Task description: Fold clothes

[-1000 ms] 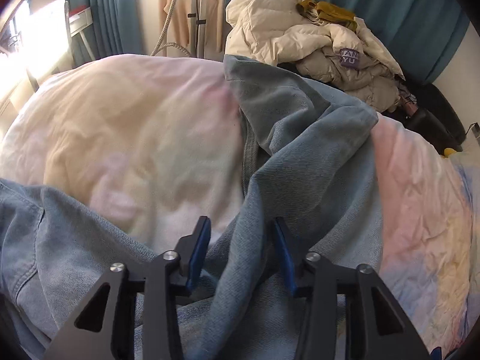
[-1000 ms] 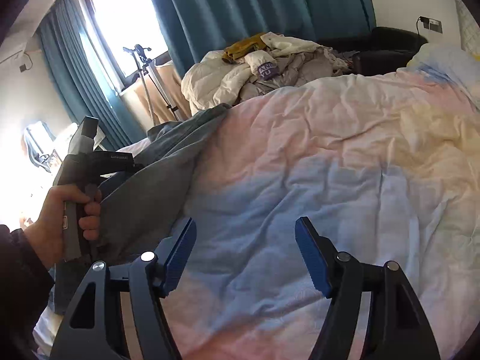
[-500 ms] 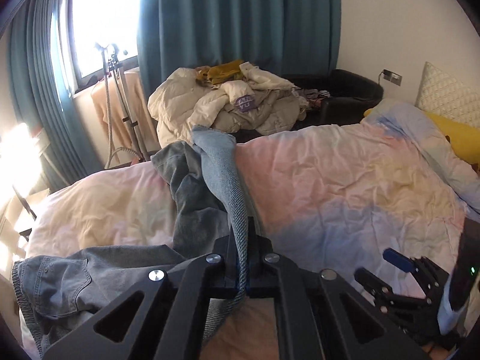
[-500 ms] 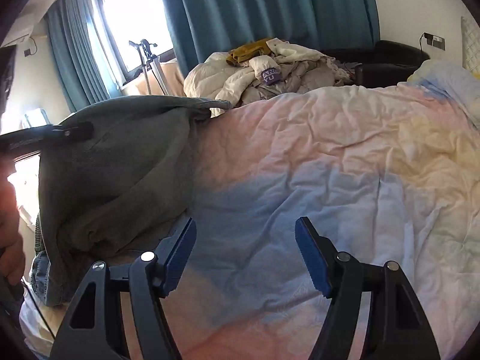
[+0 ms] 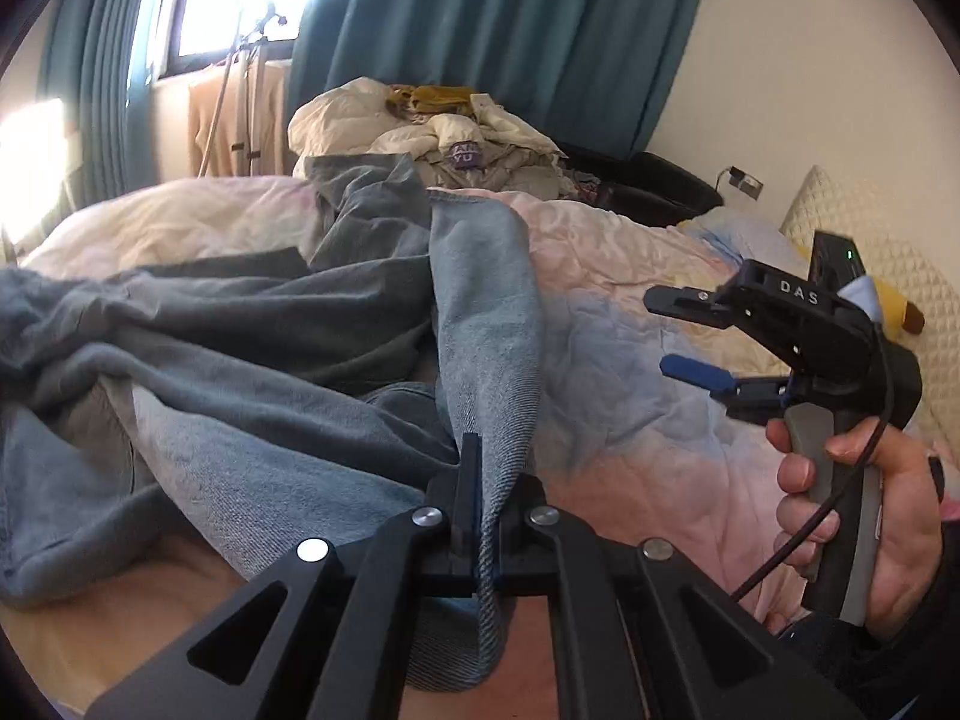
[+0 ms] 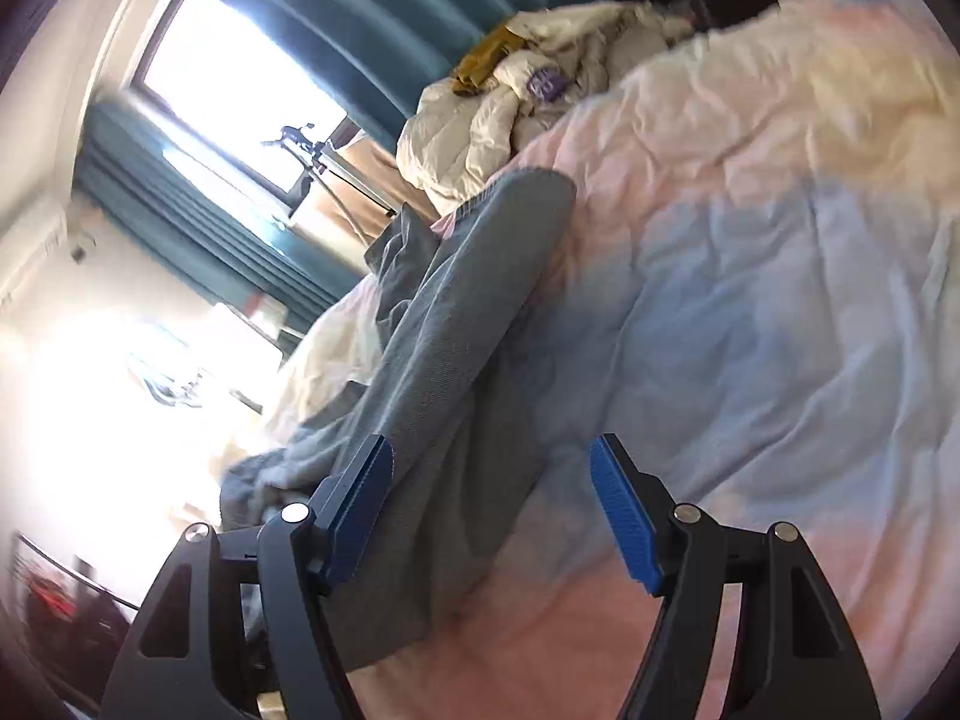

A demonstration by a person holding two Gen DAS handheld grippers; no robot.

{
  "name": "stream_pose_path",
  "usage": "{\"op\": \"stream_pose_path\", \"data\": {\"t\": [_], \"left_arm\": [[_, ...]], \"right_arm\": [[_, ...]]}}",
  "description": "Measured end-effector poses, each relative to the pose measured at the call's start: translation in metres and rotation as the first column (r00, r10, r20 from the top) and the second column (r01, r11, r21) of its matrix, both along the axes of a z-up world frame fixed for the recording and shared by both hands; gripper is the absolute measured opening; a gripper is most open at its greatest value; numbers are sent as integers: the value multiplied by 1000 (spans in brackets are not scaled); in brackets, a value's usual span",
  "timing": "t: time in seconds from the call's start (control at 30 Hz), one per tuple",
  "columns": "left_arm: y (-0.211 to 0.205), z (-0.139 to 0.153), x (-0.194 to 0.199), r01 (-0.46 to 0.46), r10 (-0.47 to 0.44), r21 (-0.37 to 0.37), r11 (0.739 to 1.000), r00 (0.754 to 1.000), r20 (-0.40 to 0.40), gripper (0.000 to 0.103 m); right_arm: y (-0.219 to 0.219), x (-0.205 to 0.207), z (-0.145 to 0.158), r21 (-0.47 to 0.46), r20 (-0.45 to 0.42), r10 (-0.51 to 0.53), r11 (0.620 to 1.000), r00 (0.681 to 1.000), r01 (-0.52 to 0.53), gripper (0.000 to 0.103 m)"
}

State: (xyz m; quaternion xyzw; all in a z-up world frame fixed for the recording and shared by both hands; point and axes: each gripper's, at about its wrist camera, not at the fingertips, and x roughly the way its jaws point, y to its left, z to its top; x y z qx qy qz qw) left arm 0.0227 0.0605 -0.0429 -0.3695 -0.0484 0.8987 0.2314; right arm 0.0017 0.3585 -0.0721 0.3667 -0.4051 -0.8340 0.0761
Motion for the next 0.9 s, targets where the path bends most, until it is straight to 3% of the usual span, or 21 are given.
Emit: {"op": "stream_pose_path", "data": {"t": [0.07, 0.27, 0.43, 0.6, 0.7, 0.83, 0.9], "left_arm": [[-12, -5, -6, -26, 25, 49, 998, 999, 27, 1], [-30, -23, -13, -45, 40, 134, 990, 998, 42, 1], [-42, -38, -19, -45, 38, 202, 978, 999, 38, 1], [-43, -54, -47, -23, 11, 292, 956, 999, 43, 1], [-35, -63, -58, -11, -1, 264, 964, 999, 44, 1], [-26, -74, -62, 9, -22, 237, 972, 998, 51, 1], [-25, -78, -68, 2, -19, 241, 971, 997, 70, 1]], "right_arm": [[7, -4, -13, -88, 22, -37, 995, 999, 39, 69], [11, -67, -37, -173, 9, -93, 981, 996, 93, 69], [27, -139, -83, -361, -2, -114, 927, 994, 105, 69], [39, -173, -105, -402, -39, -141, 909, 989, 113, 69], [38, -188, -113, -394, -58, -135, 913, 989, 102, 69], [27, -203, -106, -312, -87, -110, 947, 990, 77, 67], [22, -207, -102, -300, -108, -100, 952, 989, 64, 58]]}}
